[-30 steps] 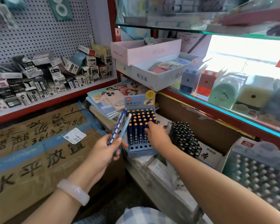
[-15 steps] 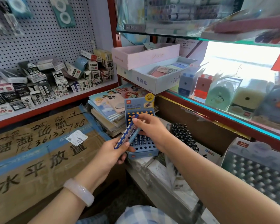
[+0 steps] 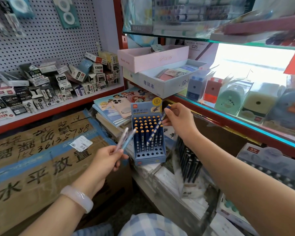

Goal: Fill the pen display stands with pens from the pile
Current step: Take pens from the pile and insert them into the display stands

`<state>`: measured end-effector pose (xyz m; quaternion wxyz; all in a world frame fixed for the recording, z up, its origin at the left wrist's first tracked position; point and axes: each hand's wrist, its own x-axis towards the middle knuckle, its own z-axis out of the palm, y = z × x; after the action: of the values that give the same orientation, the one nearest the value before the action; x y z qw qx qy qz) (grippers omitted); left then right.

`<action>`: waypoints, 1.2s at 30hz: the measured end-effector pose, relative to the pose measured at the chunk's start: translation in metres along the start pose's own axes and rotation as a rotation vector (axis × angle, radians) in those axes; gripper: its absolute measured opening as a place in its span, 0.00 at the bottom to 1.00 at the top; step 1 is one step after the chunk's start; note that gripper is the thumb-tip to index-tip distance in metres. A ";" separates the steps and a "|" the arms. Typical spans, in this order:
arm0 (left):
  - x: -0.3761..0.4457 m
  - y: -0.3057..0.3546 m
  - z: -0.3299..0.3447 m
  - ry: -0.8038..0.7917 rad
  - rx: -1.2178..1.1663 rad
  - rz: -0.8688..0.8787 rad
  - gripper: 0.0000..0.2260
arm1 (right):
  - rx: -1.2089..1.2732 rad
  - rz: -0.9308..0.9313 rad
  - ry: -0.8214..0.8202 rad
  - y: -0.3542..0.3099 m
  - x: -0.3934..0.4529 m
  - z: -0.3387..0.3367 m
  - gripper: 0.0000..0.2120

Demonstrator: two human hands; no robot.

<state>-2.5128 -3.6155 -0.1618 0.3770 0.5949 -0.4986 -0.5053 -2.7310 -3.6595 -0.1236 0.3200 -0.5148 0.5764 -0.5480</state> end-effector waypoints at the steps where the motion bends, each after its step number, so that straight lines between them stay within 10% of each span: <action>1: 0.002 0.001 0.000 0.023 -0.023 0.001 0.08 | -0.073 -0.024 -0.004 0.005 0.000 -0.001 0.03; 10: 0.005 0.009 0.010 0.052 -0.109 0.040 0.06 | -0.497 -0.122 -0.082 0.046 -0.003 0.012 0.05; 36: -0.008 0.014 0.025 -0.001 -0.166 0.066 0.06 | -0.541 -0.012 -0.101 0.025 -0.013 0.020 0.11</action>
<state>-2.5399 -3.6094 -0.1515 0.4413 0.5444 -0.4745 -0.5327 -2.7147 -3.6563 -0.1543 0.1961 -0.6116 0.6820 -0.3498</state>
